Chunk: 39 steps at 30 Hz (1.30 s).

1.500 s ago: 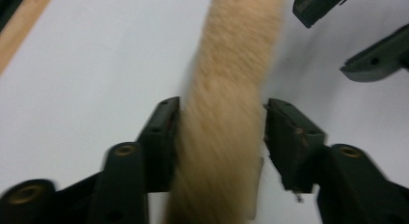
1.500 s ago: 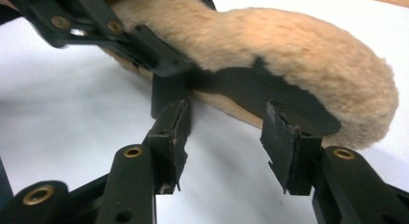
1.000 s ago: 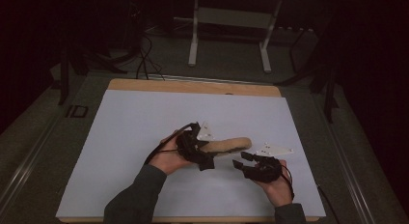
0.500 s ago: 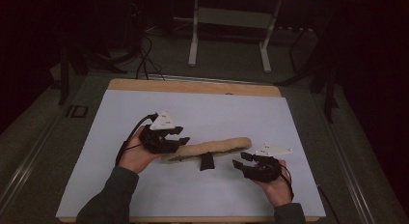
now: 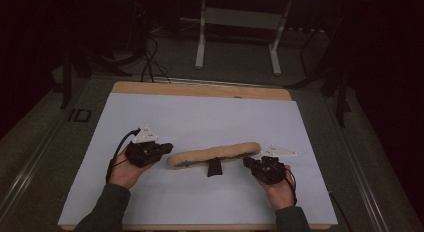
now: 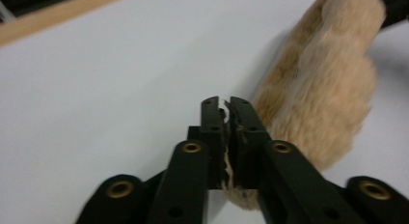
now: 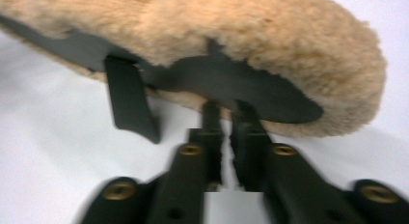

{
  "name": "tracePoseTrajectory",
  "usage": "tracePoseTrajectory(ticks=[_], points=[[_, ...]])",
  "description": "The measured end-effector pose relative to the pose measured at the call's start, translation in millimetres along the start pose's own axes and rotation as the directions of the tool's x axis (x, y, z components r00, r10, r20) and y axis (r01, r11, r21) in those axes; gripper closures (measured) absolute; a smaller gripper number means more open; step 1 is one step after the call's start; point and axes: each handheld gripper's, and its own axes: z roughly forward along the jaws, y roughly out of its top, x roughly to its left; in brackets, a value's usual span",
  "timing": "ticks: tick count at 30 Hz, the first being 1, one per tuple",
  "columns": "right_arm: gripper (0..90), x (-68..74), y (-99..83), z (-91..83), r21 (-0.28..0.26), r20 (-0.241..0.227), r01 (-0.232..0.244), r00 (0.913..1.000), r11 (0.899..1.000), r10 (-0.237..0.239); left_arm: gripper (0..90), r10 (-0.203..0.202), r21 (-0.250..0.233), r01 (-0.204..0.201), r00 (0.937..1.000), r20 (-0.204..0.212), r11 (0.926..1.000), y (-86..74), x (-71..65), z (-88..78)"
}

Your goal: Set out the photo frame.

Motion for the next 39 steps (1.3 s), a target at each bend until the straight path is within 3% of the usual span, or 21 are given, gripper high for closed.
tracePoseTrajectory(ticks=[3,7,17,22,27,32,39], points=[[90.0,-0.8,0.8,5.1,0.011,0.024,-0.011,0.9997,1.0,0.011,88.2,0.013,0.021,-0.013,0.9998,0.014,0.9997,-4.0,-3.0,7.4],[90.0,-0.8,1.8,10.4,0.005,0.043,-0.027,0.9987,1.0,0.026,89.3,0.001,0.009,-0.001,0.9998,0.019,1.0,-5.9,-4.0,8.5],[90.0,1.8,5.6,22.9,-0.003,0.051,-0.055,0.9971,0.998,0.056,89.5,0.006,-0.011,-0.005,0.9994,0.034,0.9999,-11.9,-10.4,5.0],[90.0,4.4,8.8,28.1,-0.007,0.047,-0.065,0.9967,0.998,0.065,89.6,-0.006,-0.015,0.007,0.9983,0.058,0.9999,-15.0,-15.3,4.3],[90.0,11.4,15.0,33.4,-0.011,0.032,-0.06,0.9977,0.998,0.06,89.7,0.01,-0.001,-0.01,0.9962,0.086,0.9999,-15.8,-23.8,8.1],[90.0,19.0,23.3,39.4,-0.012,0.021,-0.044,0.9988,0.999,0.045,89.7,0.047,0.032,-0.052,0.9908,0.127,0.9982,-15.3,-36.5,19.5],[90.0,27.1,32.7,46.8,-0.001,0.007,-0.031,0.9995,1.0,0.031,89.8,0.066,0.029,-0.072,0.9816,0.179,0.9969,-14.6,-51.7,29.3]])
